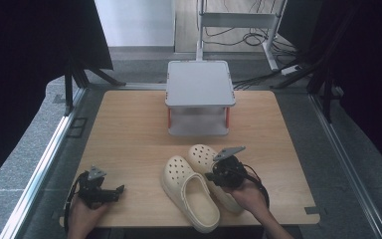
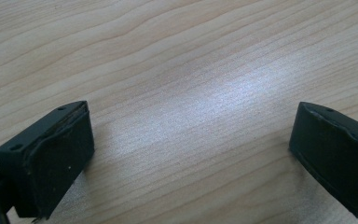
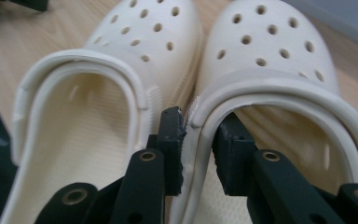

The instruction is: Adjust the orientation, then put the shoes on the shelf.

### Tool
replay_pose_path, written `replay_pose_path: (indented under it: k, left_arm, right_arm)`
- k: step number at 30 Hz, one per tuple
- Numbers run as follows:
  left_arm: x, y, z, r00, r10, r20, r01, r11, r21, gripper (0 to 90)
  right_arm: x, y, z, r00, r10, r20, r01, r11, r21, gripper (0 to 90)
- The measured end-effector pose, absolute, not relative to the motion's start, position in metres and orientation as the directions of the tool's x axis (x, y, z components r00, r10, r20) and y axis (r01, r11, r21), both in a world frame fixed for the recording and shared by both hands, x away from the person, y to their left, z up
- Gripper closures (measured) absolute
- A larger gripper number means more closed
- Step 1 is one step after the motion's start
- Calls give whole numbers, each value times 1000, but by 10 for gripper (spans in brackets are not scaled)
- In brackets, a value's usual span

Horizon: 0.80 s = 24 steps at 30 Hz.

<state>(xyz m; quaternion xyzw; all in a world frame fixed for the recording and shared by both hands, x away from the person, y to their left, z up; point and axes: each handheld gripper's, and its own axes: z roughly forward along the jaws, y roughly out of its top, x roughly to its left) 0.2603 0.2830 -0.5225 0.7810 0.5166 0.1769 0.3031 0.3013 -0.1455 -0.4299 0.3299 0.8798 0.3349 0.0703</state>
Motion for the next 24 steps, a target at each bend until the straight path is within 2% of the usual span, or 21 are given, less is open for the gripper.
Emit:
replay_pose_path:
  k: [9,11,17,24]
  left_arm:
    - [260,283,-523,404,914,-36,699,-283,656,0]
    - [260,283,-523,404,914,-37,700,-283,656,0]
    - [260,283,-523,404,914,-36,699,-283,657,0]
    - [260,283,-523,405,914,-35,700,-285,656,0]
  right_arm:
    - [311,-149,-438,-774,589,233,584,521,622,688]
    - [312,-151,-439,-780,580,234,578,525,625,661]
    - [307,-156,-425,-804,571,165,531,566,630,420]
    - [299,-152,-426,-820,553,148,509,586,630,231]
